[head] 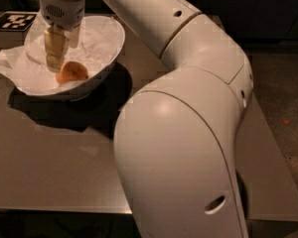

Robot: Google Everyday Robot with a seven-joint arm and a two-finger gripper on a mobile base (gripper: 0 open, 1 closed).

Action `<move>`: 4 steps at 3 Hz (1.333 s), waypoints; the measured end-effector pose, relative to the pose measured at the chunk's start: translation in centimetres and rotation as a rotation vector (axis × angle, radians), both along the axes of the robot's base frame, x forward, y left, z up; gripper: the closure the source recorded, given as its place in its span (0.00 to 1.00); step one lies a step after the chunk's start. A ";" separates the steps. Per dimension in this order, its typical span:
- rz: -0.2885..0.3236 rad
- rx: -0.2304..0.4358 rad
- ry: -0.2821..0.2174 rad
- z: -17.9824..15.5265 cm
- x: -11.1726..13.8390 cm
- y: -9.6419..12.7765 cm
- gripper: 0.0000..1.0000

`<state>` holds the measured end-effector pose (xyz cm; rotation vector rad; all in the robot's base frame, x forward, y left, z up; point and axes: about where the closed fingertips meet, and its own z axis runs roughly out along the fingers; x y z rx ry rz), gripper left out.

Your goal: Pick orange from white bowl

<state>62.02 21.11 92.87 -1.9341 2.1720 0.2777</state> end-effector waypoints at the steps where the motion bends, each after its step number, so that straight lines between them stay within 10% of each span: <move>1: 0.004 -0.019 0.019 -1.3 -0.1 0.3 0.29; 4: 0.054 -0.074 0.014 -3.7 1.0 1.0 0.29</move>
Offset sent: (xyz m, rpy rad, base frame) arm -0.0190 -0.0204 -0.0316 -0.1483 0.0990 0.0300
